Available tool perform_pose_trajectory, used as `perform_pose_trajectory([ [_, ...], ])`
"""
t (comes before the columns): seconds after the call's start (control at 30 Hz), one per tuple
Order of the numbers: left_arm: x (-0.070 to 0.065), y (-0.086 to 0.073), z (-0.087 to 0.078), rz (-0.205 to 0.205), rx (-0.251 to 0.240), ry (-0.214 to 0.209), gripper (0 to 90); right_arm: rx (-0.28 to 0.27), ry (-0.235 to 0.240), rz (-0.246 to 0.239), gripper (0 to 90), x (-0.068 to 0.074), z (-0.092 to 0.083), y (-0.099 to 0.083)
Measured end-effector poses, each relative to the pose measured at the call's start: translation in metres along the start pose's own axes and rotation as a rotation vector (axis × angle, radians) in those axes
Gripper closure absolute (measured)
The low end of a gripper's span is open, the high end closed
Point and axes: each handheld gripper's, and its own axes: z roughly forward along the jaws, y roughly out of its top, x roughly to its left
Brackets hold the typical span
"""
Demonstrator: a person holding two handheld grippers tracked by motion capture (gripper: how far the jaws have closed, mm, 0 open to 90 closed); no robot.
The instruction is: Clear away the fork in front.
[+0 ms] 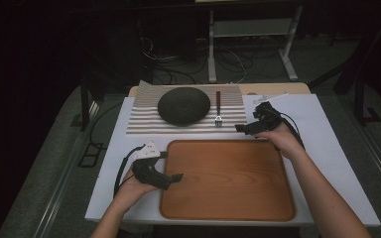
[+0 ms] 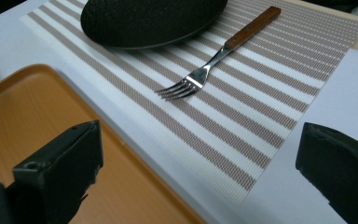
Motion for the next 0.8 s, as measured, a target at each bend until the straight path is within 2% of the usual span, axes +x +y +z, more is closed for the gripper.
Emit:
perform_pose_trajectory([
  [0.27, -0.001, 0.000, 0.000, 0.011, 0.004, 0.004, 0.0, 0.021, -0.014, 0.009, 0.6, -0.001, 0.010, 0.016],
  [0.63, -0.001, -0.001, 0.000, 0.018, 0.010, 0.010, 0.0, 0.077, -0.044, 0.027, 1.1, -0.003, 0.036, 0.037],
  [0.8, -0.001, -0.001, 0.001, 0.019, 0.017, 0.011, 0.0, 0.105, -0.048, 0.039, 7.6, -0.005, 0.048, 0.045],
])
